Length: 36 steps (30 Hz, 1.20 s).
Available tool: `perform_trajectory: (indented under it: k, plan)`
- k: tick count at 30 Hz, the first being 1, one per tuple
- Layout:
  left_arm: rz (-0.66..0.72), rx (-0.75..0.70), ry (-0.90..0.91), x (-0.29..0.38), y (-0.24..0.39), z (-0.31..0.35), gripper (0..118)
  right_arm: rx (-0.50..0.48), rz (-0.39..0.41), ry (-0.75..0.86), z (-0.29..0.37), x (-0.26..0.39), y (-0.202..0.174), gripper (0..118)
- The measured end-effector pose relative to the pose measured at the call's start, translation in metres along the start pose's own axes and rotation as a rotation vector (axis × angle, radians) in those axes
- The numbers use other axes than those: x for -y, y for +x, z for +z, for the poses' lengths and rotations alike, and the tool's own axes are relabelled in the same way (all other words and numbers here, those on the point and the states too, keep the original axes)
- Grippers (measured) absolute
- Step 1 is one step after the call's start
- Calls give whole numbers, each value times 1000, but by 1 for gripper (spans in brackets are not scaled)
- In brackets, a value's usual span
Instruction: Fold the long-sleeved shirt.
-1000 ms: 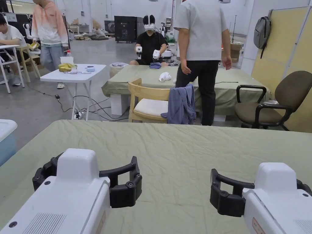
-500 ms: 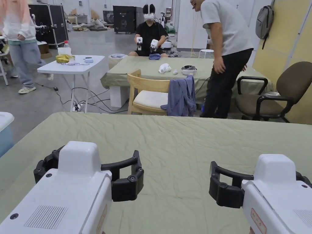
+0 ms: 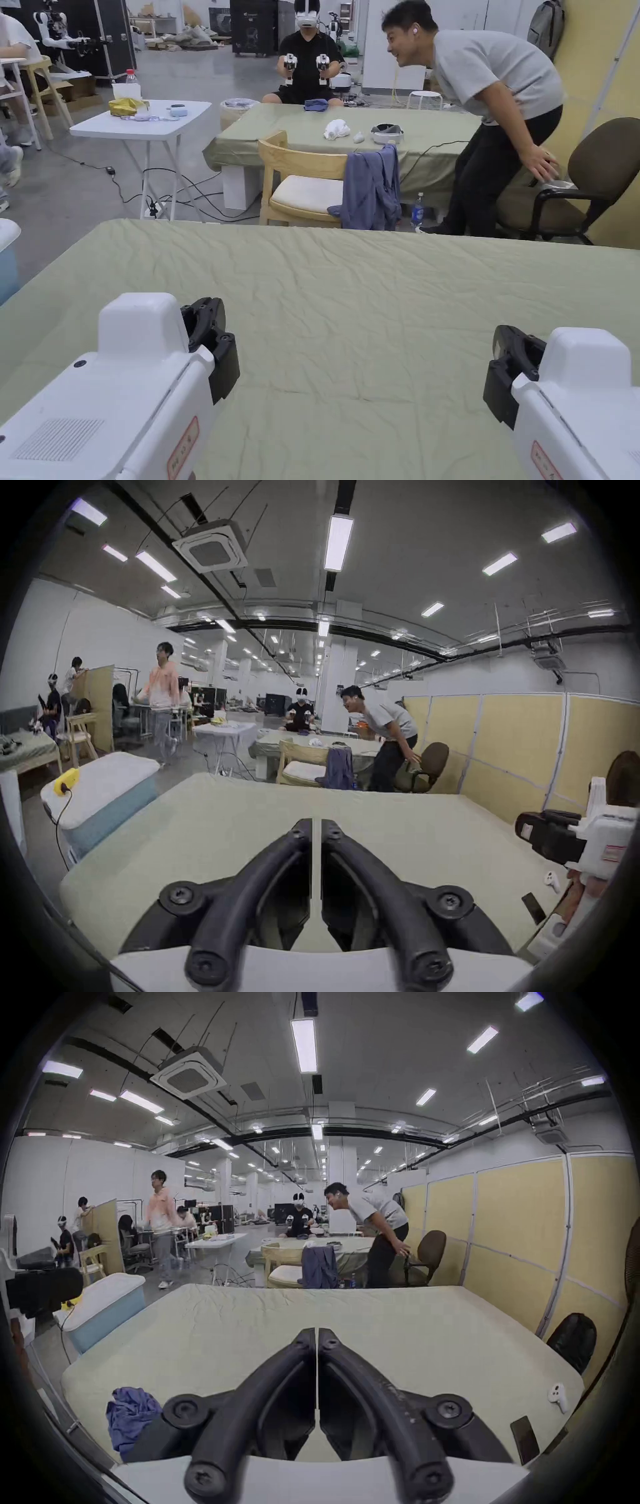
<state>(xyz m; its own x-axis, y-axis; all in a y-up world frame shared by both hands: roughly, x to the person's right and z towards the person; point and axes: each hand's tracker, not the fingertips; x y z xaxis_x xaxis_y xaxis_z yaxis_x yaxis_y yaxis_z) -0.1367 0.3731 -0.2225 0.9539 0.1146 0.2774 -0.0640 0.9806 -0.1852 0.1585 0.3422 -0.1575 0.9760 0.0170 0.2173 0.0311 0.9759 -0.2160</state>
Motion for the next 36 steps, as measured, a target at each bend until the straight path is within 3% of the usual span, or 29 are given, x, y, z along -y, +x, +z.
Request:
perform_trajectory:
  k: [4, 6, 8, 15, 19, 22, 25, 28, 29, 36]
  plan:
    - [27, -104, 34, -10, -31, 22, 4, -23, -50, 24, -8, -14, -35, 4]
    - [54, -183, 40, -12, -59, 40, 4, -153, -64, 65, -6, -22, -69, 4]
    - [62, -258, 30, -16, -86, 58, 4, -262, -26, 69, -3, -30, -112, 4]
    - [-24, -599, -60, -3, -176, 148, 4, -714, 12, 46, 38, -28, -254, 4]
    - [-14, -613, -115, 13, -192, 169, 4, -832, 30, 44, 59, -22, -285, 4]
    - [0, -575, -155, 29, -194, 162, 7, -826, 42, 38, 58, -18, -280, 4]
    - [36, -492, -215, 50, -197, 133, 30, -786, 57, -1, 48, -11, -262, 4]
    - [94, -343, -336, 82, -203, 85, 113, -704, 71, -52, 36, -1, -236, 4]
    - [115, -307, -380, 95, -204, 69, 117, -684, 72, -60, 33, 2, -228, 4]
    - [85, -198, -590, 175, -168, -25, 115, -526, 69, -139, 13, 22, -170, 4]
